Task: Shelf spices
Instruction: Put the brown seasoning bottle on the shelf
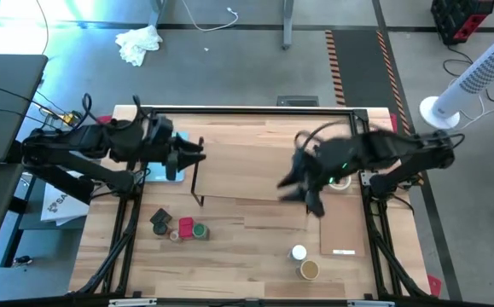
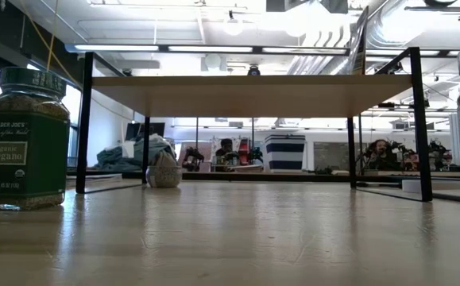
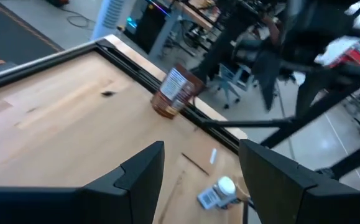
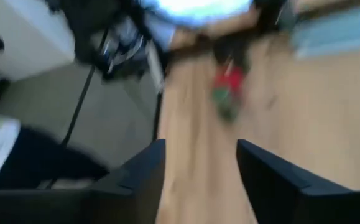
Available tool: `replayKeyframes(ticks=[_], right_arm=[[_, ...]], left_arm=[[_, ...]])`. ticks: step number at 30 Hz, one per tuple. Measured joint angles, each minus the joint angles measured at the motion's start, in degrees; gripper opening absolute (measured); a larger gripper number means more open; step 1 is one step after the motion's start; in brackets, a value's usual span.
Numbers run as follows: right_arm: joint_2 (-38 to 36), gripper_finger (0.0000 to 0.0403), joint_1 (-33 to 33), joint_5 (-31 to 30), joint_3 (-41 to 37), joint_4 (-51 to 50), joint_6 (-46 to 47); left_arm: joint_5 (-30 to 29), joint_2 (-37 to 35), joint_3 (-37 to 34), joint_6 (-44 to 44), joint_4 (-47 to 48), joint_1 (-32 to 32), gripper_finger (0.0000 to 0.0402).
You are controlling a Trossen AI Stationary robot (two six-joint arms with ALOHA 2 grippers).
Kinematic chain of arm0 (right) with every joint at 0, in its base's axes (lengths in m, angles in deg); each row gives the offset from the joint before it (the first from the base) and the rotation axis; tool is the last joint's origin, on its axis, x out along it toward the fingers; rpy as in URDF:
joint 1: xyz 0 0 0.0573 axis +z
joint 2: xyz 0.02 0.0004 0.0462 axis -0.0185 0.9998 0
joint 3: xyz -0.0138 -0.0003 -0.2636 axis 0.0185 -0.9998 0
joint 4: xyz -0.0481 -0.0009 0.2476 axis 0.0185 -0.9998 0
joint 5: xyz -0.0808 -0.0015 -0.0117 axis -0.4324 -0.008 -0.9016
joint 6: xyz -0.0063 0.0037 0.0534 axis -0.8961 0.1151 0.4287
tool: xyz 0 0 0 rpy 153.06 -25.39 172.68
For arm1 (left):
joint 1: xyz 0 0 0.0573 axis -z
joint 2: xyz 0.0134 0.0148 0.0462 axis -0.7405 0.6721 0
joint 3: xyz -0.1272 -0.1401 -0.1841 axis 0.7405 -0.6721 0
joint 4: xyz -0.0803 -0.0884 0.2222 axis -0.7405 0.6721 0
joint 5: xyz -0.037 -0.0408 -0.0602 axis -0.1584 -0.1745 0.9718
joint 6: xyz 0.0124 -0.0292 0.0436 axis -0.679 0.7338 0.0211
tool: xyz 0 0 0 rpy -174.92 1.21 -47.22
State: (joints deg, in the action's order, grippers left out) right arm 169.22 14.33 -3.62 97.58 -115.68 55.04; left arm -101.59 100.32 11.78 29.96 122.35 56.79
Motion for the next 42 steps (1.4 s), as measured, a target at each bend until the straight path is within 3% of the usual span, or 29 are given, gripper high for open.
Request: replayKeyframes(ticks=[7, 13, 18, 24, 31, 37, 42], right_arm=[[8.0, 0.0292, 8.8, 11.9, 0.0, -12.0, 17.1], [16.2, 0.033, 16.4, 18.5, 0.0, -13.0, 30.5], [21.6, 0.0333, 19.1, 16.2, -0.1, -16.6, 41.4], [25.8, 0.0333, 20.2, 5.5, -0.1, -25.9, 49.1], [26.8, 0.0333, 21.5, 5.9, -0.1, -22.1, 51.6], [26.8, 0.0333, 24.8, 6.3, -1.0, -26.6, 54.6], [26.8, 0.0333, 26.3, 6.1, -2.7, -19.9, 56.3]], left_arm=[[4.7, -2.3, 0.0, -3.6, 4.3, 3.3, 0.0205], [7.3, -5.5, 0.0, -9.0, 9.0, 4.3, 0.0205], [6.6, -7.3, 0.0, -10.2, 9.4, 4.3, 0.0205], [4.5, -7.3, 0.0, -10.3, 9.7, 4.3, 0.0205], [3.3, -6.6, 0.0, -9.6, 9.7, 4.3, 0.0205], [2.7, -6.1, 0.0, -7.1, 10.2, 4.3, 0.0205], [2.6, -5.1, 0.0, -6.9, 10.2, 4.3, 0.0205]])
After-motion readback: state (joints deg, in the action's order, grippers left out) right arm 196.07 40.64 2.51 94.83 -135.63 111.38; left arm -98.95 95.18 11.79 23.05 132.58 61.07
